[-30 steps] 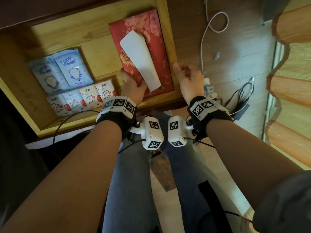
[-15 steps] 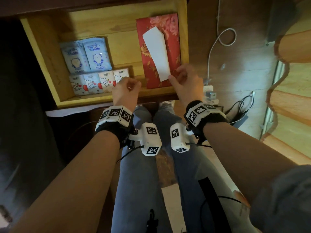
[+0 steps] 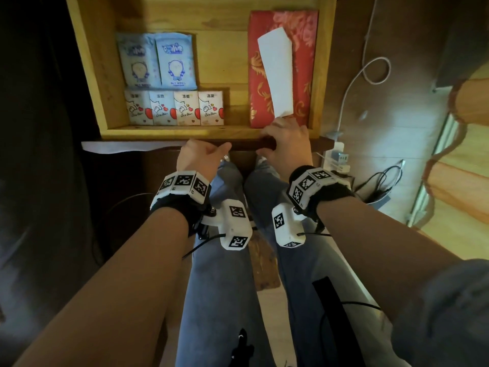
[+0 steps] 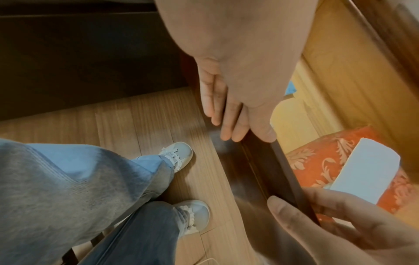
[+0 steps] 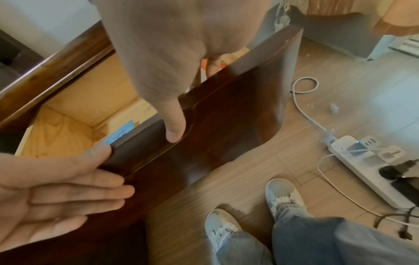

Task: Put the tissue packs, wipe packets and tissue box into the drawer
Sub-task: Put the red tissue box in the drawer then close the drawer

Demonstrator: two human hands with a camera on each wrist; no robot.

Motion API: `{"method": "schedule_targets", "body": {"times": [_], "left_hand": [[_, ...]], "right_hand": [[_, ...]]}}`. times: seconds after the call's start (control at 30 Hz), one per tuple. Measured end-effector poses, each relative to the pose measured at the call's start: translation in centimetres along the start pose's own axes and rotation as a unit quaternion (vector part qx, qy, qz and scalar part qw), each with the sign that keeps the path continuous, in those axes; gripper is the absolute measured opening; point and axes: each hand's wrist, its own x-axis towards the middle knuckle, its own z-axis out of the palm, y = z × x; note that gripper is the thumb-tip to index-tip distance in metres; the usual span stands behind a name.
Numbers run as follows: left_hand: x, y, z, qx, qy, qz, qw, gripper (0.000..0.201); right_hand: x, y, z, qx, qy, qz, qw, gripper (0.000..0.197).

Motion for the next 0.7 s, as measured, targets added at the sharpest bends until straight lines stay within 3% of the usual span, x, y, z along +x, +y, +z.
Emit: {"method": "schedule_targets", "body": {"times": [0.23, 0.4, 0.57, 0.63, 0.7], "left_hand": [[1.9, 1.6, -1.5, -0.005, 0.033, 0.048, 0.998, 0.047], [3.7, 3.5, -3.1, -0.030, 0.044, 0.069, 0.996, 0.032], [4.8, 4.6, -4.6, -0.071, 0.065, 0.078, 0.992, 0.030], [5.3, 4.6, -5.2, -0.078, 0.071, 0.073, 0.992, 0.029], [6.2, 4.3, -5.7, -0.082, 0.067, 0.060, 0.993, 0.029]], "right_hand": [[2.0, -1.2, -1.0, 0.020, 0.076, 0.021, 0.997, 0.029], [4.5, -2.4, -2.0, 0.008, 0.134, 0.047, 0.990, 0.026], [5.5, -3.8, -2.8, 0.045, 0.216, 0.002, 0.975, 0.016], [5.8, -4.0, -2.6, 0.086, 0.192, -0.005, 0.978, 0.012], [6.4, -4.1, -2.2, 0.109, 0.128, 0.034, 0.985, 0.016]]}}
